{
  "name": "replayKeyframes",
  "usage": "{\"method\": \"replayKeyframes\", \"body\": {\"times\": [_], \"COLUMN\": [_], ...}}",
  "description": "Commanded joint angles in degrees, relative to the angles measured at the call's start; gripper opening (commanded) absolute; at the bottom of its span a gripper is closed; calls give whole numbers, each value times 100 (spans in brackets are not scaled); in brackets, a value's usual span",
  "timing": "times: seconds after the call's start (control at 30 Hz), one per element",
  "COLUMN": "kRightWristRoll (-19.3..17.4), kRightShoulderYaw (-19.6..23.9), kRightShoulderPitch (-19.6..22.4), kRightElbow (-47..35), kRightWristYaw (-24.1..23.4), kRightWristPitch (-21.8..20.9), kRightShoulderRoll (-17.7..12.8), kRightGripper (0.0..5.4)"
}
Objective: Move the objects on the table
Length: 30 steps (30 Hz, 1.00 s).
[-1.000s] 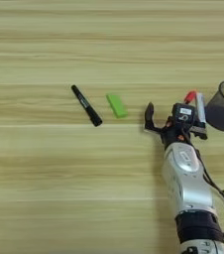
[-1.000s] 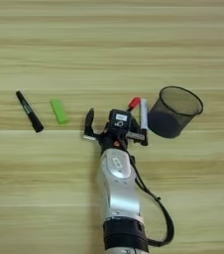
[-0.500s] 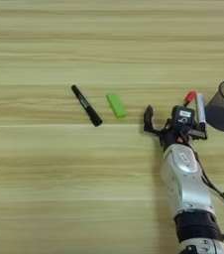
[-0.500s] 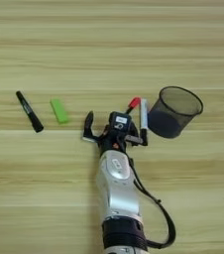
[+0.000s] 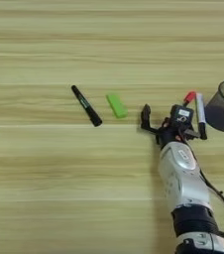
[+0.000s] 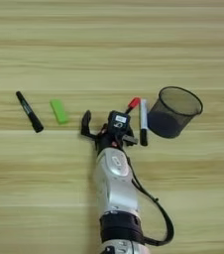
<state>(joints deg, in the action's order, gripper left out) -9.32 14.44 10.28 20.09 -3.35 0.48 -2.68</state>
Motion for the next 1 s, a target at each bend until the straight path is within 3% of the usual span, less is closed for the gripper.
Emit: {"method": "replayKeyframes", "body": {"times": [0.03, 0.5, 0.83, 1.0], "kRightWristRoll": [-45, -242, -361, -798], "kRightShoulderYaw": [59, 367, 365, 523], "kRightShoulderPitch": [322, 572, 550, 588], "kRightElbow": [-42, 616, 1059, 1013], "kRightWristYaw": [-20, -127, 57, 285], "kRightWristPitch": [-71, 62, 373, 838], "kRightShoulderRoll": [-95, -119, -118, -46], "kRightGripper": [537, 537, 397, 340]}}
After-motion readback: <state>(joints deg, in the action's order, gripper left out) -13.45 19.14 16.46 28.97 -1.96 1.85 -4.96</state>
